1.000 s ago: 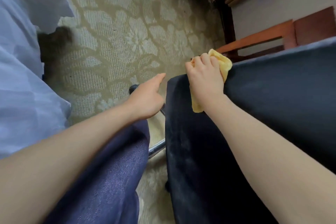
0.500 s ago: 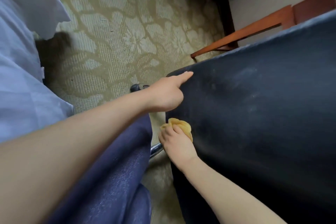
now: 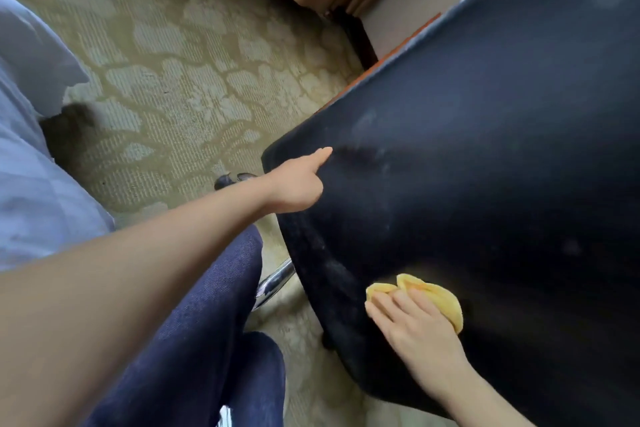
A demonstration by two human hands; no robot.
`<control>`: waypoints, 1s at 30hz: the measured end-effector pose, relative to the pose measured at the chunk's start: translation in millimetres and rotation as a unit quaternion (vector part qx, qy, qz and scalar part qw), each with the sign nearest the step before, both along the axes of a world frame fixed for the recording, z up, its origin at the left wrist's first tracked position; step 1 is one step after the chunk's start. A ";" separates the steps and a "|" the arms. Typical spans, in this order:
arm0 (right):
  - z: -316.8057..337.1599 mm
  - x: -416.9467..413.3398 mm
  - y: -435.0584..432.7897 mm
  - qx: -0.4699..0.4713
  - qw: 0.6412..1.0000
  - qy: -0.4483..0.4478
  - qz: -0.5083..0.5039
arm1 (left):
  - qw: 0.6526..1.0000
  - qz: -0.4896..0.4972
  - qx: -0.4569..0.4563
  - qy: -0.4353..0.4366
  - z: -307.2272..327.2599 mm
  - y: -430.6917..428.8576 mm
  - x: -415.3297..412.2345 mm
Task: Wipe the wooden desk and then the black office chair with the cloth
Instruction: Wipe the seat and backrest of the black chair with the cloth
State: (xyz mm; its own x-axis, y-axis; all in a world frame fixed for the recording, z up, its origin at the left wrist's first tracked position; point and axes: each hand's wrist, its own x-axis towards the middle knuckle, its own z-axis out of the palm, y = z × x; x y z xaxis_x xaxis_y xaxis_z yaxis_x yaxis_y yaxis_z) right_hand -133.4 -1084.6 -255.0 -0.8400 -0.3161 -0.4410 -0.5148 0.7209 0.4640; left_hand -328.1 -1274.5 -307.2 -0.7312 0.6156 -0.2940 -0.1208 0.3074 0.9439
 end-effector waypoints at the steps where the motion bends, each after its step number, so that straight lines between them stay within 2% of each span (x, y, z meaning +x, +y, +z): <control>1: 10.1 -7.2 -4.1 -0.005 0.999 0.046 0.010 | 1.000 0.001 -0.005 -0.003 0.2 1.3 4.2; 4: 37.5 -46.3 -25.3 -0.036 0.986 0.161 0.007 | 1.000 0.003 -0.008 -0.005 -3.4 2.6 11.9; 8: 70.1 -117.9 -52.4 -0.042 0.951 0.306 0.015 | 1.000 0.006 -0.015 0.003 -5.1 5.5 17.7; 12: 69.9 -184.3 -74.8 -0.045 0.940 0.335 -0.032 | 1.000 0.011 -0.014 0.001 -11.9 5.8 13.1; 16: 33.9 -210.3 -73.9 -0.007 0.957 0.288 -0.032 | 0.999 0.024 -0.026 -0.012 -22.3 1.9 5.6; 22: -40.5 -178.9 -60.6 0.033 0.986 0.162 -0.003 | 0.991 0.100 -0.076 -0.037 -33.1 -0.6 -5.8; 24: -65.6 -151.4 -54.9 0.060 0.992 0.111 0.019 | 0.990 0.119 -0.051 -0.063 -34.6 3.5 -6.0; 26: -85.5 -123.3 -48.8 0.063 0.992 0.101 0.032 | 0.987 0.129 -0.010 -0.099 -33.8 11.5 -1.8; 28: -105.6 -95.2 -36.7 0.069 0.995 0.054 0.038 | 0.986 0.099 0.034 -0.128 -31.8 21.0 5.8; 30: -115.4 -68.9 -25.1 0.100 0.994 -0.032 0.042 | 0.988 0.043 0.057 -0.137 -26.3 30.2 14.2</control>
